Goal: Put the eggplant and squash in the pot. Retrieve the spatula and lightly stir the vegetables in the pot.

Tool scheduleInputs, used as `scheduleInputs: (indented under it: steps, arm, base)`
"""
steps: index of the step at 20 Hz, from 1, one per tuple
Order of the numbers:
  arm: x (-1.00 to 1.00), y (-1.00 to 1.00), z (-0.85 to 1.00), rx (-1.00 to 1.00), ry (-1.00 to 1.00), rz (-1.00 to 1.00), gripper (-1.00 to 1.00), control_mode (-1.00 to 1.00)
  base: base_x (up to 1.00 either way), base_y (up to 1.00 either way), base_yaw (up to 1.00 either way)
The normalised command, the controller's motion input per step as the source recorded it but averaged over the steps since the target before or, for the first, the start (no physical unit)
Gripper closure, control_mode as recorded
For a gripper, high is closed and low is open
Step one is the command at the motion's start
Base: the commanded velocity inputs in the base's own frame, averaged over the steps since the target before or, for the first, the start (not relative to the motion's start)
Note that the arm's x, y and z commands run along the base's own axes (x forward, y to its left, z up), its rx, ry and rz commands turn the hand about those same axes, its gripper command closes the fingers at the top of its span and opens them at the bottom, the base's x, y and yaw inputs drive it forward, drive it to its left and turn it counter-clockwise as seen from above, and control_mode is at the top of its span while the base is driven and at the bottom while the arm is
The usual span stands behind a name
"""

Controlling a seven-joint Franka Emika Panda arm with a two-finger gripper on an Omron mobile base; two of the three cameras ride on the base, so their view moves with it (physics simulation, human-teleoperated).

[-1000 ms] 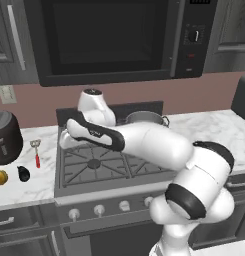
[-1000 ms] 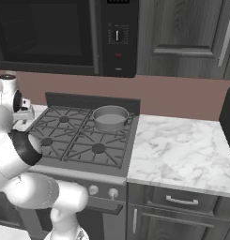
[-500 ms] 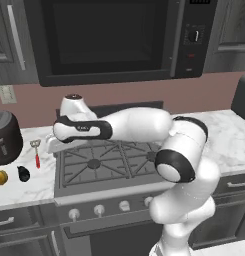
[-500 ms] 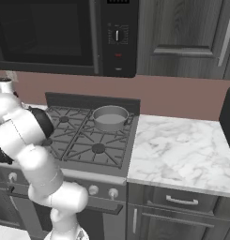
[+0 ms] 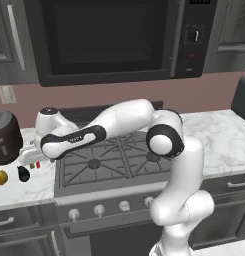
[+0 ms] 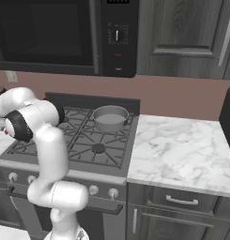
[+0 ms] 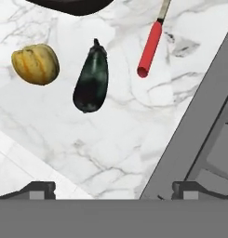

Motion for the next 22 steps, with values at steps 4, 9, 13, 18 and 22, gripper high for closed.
scheduleInputs:
  steps: [4,9,13,18,22]
  arm:
    - [0.0,0.56,0.0,-0.03,0.0,-0.06,-1.0,-1.0]
    - [0.07,0.13,0.0,0.0,0.0,-0.12,-1.0,-1.0]
    - [0.11,0.09,-0.06,0.0,0.0,-0.19,-1.0,-1.0]
    - [0.29,0.03,-0.29,0.0,0.0,-0.17,-1.0,-1.0]
    - [0.03,0.01,-0.44,0.0,0.0,-0.08,-1.0,-1.0]
  base:
    - [0.0,0.0,0.0]
    - [0.0,0.0,0.0]
    - [0.0,0.0,0.0]
    - [0.0,0.0,0.0]
    - [0.0,0.0,0.0]
